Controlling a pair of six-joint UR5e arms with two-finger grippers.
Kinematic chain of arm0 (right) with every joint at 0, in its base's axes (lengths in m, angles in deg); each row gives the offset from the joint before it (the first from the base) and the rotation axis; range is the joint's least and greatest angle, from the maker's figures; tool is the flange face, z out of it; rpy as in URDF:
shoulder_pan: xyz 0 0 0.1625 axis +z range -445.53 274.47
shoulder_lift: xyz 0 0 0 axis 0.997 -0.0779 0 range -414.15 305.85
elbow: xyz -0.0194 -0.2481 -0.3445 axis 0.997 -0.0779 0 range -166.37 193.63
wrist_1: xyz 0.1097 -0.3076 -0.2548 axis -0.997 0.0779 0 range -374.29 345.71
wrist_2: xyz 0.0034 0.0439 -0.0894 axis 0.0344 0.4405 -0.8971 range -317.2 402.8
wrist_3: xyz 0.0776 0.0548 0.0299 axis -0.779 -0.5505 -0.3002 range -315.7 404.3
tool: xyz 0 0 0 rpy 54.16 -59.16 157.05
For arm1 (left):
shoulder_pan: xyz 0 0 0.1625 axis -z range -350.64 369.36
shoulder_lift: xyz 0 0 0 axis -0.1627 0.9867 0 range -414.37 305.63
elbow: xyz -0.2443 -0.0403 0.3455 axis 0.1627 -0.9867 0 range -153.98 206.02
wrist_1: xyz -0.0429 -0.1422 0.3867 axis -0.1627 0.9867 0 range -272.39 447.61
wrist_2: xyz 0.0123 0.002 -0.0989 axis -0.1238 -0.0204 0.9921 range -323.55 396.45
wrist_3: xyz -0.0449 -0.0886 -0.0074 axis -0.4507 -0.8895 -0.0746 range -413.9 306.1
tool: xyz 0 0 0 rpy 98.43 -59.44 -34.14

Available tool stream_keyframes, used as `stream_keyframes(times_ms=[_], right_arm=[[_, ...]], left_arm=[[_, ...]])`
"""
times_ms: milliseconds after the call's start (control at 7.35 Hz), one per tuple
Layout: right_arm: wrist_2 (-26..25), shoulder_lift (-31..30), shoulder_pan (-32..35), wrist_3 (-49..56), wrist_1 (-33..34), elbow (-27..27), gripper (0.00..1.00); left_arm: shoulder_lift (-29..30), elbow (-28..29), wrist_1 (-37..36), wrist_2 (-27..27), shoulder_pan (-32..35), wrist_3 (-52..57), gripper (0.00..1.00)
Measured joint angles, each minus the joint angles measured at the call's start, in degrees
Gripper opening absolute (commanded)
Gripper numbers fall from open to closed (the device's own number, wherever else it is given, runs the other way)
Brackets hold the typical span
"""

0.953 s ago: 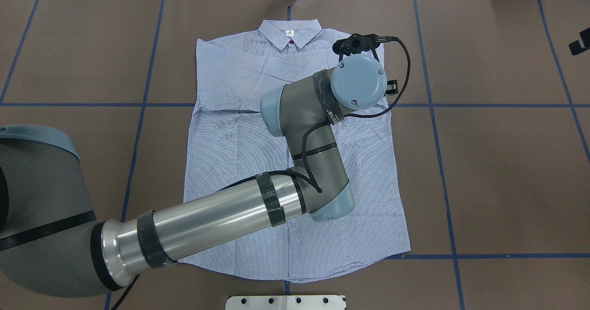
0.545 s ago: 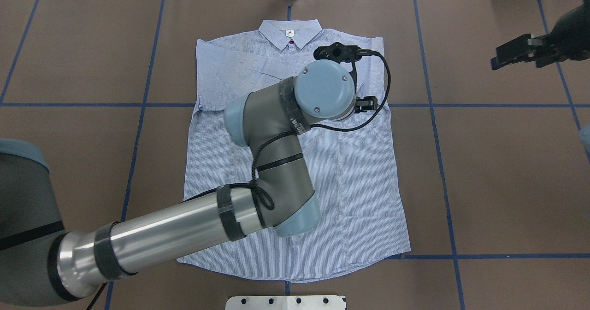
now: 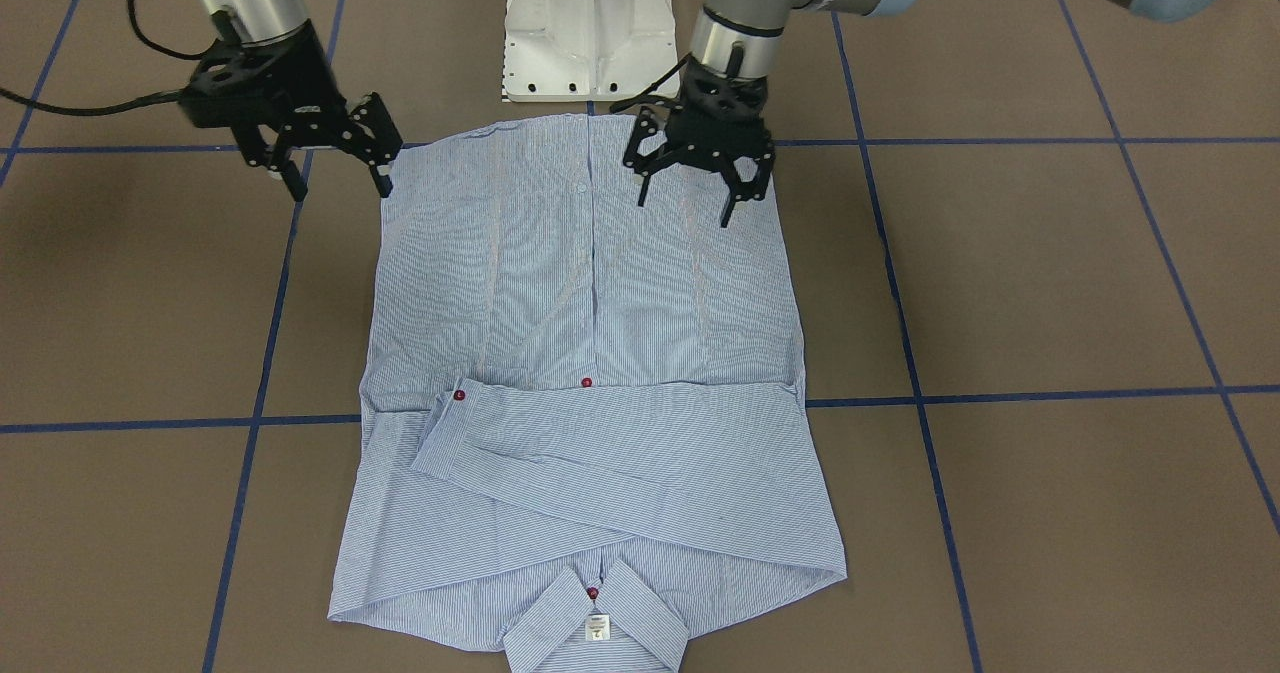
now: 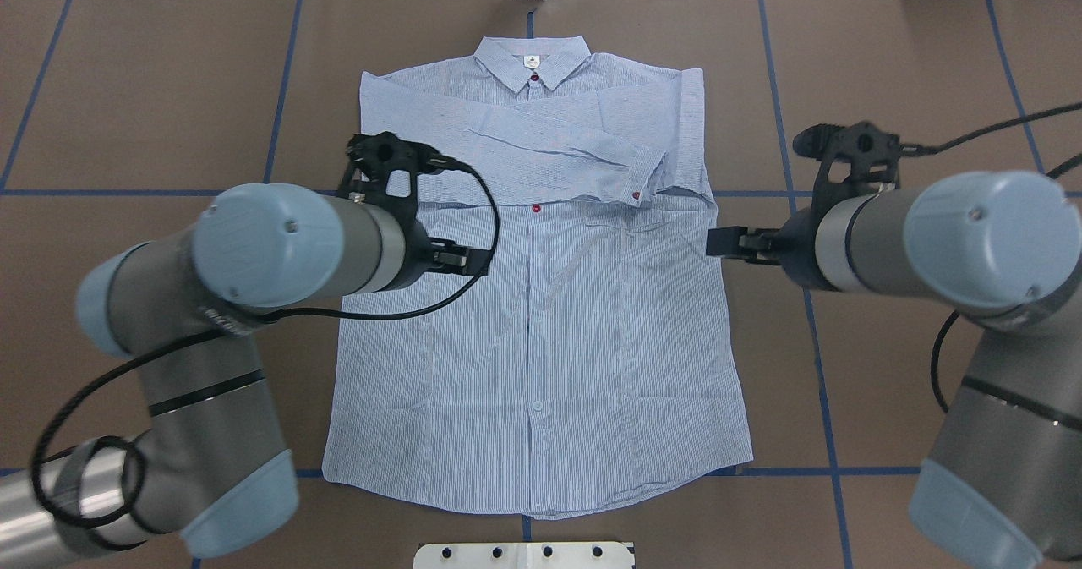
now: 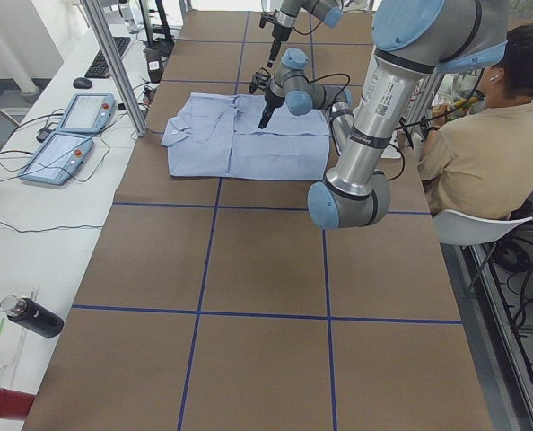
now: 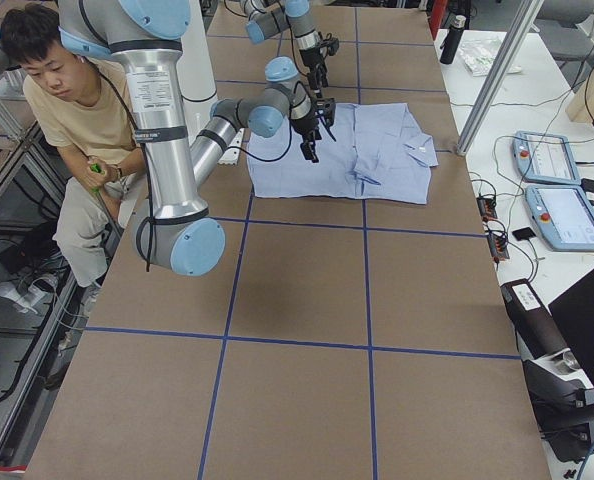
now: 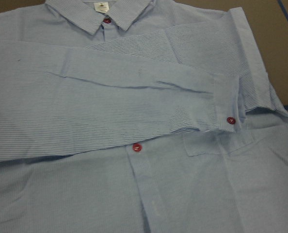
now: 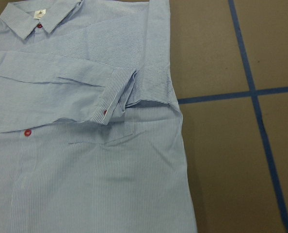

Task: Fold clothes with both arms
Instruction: 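Release the sleeve and withdraw the left gripper while the right gripper approaches, then move both grippers to the shirt hem corners nearest the robot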

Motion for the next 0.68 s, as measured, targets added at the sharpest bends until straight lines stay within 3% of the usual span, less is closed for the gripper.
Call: stream_keyframes(times_ms=[272,545,681], right_arm=[[-10.07,-3.0,-12.0,-8.1,0.01,2.55,1.0],[-14.48,-7.43,-17.3,-10.94,-0.08,5.68,1.0],[-15.09,-8.27,-17.98,-11.33,-0.07,6.28,1.0]], left_arm=[[-14.75,-8.92,4.9,-0.35,-0.73,-2.89,1.0],[-24.52,-10.27,12.6,-6.22,-7.35,-13.92,1.0],[-26.05,-9.72,13.65,-9.6,-12.06,-20.24,0.97]])
